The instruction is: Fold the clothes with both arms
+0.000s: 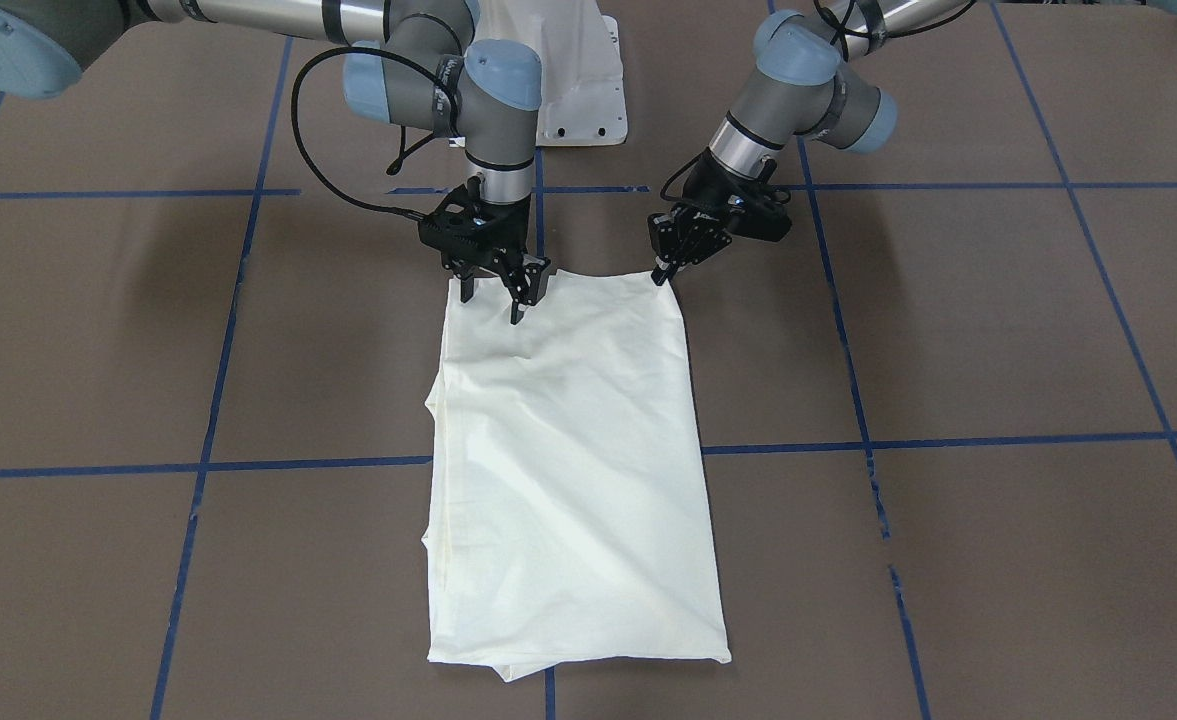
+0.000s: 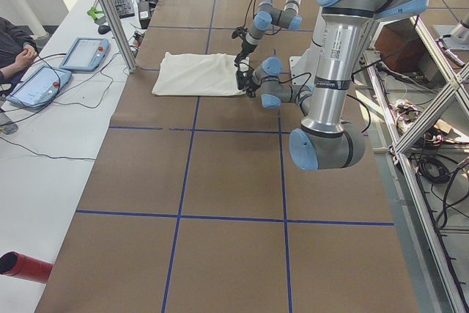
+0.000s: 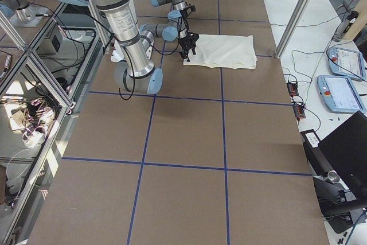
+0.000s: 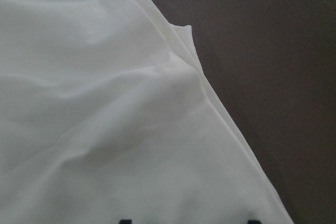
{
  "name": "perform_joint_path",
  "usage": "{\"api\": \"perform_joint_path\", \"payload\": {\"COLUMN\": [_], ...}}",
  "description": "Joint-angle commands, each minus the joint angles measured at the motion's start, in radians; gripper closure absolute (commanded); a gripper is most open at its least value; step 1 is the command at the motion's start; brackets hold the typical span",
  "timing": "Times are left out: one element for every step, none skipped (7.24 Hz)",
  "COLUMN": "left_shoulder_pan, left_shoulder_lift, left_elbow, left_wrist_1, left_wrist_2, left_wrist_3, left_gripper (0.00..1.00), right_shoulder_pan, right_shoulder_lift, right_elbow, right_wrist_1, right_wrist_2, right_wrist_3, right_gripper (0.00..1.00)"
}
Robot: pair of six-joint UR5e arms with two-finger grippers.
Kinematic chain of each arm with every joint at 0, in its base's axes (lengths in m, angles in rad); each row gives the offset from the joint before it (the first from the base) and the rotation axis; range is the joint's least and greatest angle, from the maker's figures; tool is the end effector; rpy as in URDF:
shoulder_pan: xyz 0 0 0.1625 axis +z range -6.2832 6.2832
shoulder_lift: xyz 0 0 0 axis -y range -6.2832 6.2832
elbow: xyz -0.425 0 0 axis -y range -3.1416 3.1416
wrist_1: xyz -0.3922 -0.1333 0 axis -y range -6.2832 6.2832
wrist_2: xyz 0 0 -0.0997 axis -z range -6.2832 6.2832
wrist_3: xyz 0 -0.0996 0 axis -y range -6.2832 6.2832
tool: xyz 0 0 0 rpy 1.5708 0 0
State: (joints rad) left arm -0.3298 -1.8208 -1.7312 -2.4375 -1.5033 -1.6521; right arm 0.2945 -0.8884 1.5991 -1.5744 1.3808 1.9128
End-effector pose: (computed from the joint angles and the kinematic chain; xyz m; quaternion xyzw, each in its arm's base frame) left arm 0.5117 -0.3231 0.3511 0.1007 0.5877 -0.1835 0.7815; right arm -0.6301 -0.3501 0.2461 0.0808 -0.3467 0.3234 0.8767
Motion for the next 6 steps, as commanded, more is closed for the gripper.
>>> {"api": "perform_joint_path", "payload": {"left_shoulder_pan": [0.0, 0.0, 0.0, 0.0, 0.0, 0.0], "left_shoulder_lift": [0.0, 0.0, 0.0, 0.0, -0.002, -0.002], "left_elbow": [-0.002, -0.002, -0.002, -0.002, -0.004, -0.004], "left_wrist_1": [0.0, 0.0, 0.0, 0.0, 0.0, 0.0], "left_wrist_2": [0.0, 0.0, 0.0, 0.0, 0.0, 0.0], "left_wrist_3": [0.0, 0.0, 0.0, 0.0, 0.0, -0.001], "left_gripper": [1.0, 1.0, 1.0, 1.0, 1.0, 1.0], "right_shoulder_pan": [-0.002, -0.002, -0.002, 0.0, 0.005, 0.014], "right_shoulder_lift": [0.0, 0.003, 0.009, 0.016, 0.017, 0.019], "right_elbow": [-0.007, -0.013, -0.013, -0.011, -0.01, -0.004], "right_wrist_1": [0.002, 0.002, 0.004, 0.004, 0.005, 0.004], "right_wrist_2": [-0.003, -0.005, -0.003, -0.003, -0.003, -0.002], "right_wrist_3": [0.024, 0.046, 0.048, 0.046, 0.046, 0.046], "right_gripper": [0.69, 0.79, 1.0, 1.0, 1.0, 1.0]}}
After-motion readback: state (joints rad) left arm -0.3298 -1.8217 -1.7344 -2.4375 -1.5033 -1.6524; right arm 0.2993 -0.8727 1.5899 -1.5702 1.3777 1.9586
